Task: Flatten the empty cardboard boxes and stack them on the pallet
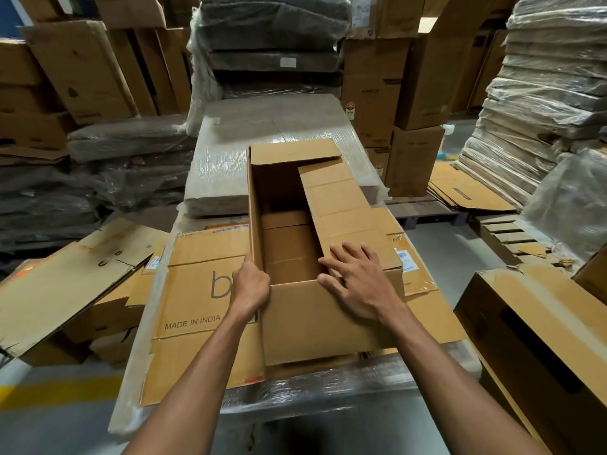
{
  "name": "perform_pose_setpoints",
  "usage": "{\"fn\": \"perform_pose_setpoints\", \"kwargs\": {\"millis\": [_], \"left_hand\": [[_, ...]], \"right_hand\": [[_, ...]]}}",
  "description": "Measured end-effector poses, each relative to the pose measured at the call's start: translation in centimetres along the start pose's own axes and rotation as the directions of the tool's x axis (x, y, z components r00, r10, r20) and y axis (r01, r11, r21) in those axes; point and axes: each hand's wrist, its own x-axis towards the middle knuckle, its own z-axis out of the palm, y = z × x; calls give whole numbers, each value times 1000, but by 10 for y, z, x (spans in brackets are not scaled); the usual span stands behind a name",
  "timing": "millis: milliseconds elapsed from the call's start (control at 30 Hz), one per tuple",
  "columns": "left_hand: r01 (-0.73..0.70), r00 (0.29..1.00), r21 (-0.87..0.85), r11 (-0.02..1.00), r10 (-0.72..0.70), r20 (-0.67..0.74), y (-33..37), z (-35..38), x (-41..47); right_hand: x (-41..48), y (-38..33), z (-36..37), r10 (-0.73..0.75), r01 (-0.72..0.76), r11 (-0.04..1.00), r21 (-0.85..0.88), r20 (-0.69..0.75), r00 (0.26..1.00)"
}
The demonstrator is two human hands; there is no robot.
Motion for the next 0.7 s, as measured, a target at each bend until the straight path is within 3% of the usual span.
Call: {"fn": "perform_pose_setpoints", "kwargs": {"millis": [167,233,300,367,467,567,700], "left_hand": [[-11,1000,-37,999,12,24,6,11,-18],[-83,996,-90,992,87,33,-1,11,-31],[-179,982,-182,967,188,35,-12,7,-46],[-234,962,-309,922,264,61,-27,1,-55],[-199,967,-382,903,243,71,-46,-13,-50],[-207,972,-359,910,234,31,-47,-26,-35],[-371,928,-212,904,359,-98,-23,-44,-9]], "right_hand": [[39,-70,-17,7,-2,976,216,-23,1000],[65,-94,-21,122,-154,908,389,106,987],[87,-112,-19,212,-297,851,432,234,949],[101,-122,-13,218,-320,875,364,295,931],[110,-131,-16,164,-225,952,210,270,949],[118,-141,-35,84,-103,991,90,195,977],[124,-132,-68,-38,54,996,-69,219,975]]}}
